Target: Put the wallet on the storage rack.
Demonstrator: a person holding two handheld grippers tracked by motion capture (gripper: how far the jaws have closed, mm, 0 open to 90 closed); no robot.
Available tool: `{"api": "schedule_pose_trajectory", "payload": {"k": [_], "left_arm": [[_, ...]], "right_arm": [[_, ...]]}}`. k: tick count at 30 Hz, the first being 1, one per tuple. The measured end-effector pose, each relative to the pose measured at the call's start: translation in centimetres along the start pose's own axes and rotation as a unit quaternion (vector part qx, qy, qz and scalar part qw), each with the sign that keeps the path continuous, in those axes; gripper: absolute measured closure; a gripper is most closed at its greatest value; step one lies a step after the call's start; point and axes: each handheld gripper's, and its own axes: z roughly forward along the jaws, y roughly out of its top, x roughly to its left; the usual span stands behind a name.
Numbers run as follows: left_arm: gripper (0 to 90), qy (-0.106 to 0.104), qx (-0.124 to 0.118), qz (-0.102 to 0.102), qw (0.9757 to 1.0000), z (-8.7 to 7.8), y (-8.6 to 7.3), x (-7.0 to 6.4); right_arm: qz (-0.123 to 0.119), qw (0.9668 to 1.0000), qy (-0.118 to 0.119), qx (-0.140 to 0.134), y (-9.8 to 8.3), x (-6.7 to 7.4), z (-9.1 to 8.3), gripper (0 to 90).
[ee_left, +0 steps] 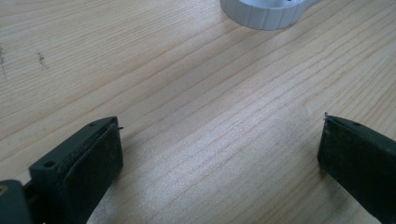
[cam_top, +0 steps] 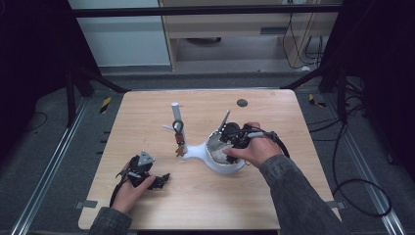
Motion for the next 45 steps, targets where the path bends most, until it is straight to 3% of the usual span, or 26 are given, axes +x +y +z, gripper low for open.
{"api": "schedule_pose_trajectory", "payload": {"k": [1, 12, 17, 19, 22, 23, 25, 26, 27, 28, 36, 45], "left_arm": [[0.0, 0.0, 0.0, 0.0, 1.0, 0.0, 0.0, 0.0], [0.0, 0.001, 0.0, 0.0, 1.0, 0.0, 0.0, 0.0], [0.0, 0.0, 0.0, 0.0, 1.0, 0.0, 0.0, 0.0], [0.0, 0.0, 0.001, 0.001, 1.0, 0.0, 0.0, 0.0], [0.0, 0.0, 0.001, 0.001, 1.0, 0.0, 0.0, 0.0], [0.0, 0.0, 0.002, 0.001, 1.0, 0.0, 0.0, 0.0], [0.0, 0.0, 0.002, 0.001, 1.0, 0.0, 0.0, 0.0], [0.0, 0.0, 0.002, 0.001, 1.0, 0.0, 0.0, 0.0], [0.0, 0.0, 0.002, 0.001, 1.0, 0.0, 0.0, 0.0], [0.0, 0.0, 0.002, 0.001, 1.0, 0.0, 0.0, 0.0], [0.0, 0.0, 0.002, 0.001, 1.0, 0.0, 0.0, 0.0], [0.0, 0.0, 0.002, 0.001, 1.0, 0.0, 0.0, 0.0]], "right_arm": [[0.009, 0.9999, 0.006, -0.008, -0.2, 0.1, -0.2, 17.8], [0.018, 0.9989, -0.007, -0.042, -1.5, 0.1, -0.9, 7.3], [0.036, 0.996, -0.011, -0.081, -2.8, -0.2, -1.8, 5.5], [0.049, 0.9928, -0.025, -0.107, -3.8, -0.4, -2.3, 4.9], [0.054, 0.9905, -0.039, -0.12, -4.7, -0.6, -2.5, 5.1], [0.069, 0.987, -0.042, -0.139, -5.7, -0.8, -2.7, 4.9], [0.086, 0.9834, -0.053, -0.151, -6.6, -1.0, -2.7, 6.4], [0.086, 0.9834, -0.053, -0.151, -6.6, -1.0, -2.7, 6.4], [0.102, 0.9787, -0.062, -0.167, -7.6, -1.1, -2.6, 7.7], [0.102, 0.9787, -0.062, -0.167, -7.6, -1.1, -2.6, 7.7], [0.148, 0.9644, -0.086, -0.202, -11.7, -1.8, -0.4, 9.9], [0.193, 0.9582, -0.073, -0.199, -14.2, -2.1, 2.4, 10.3]]}}
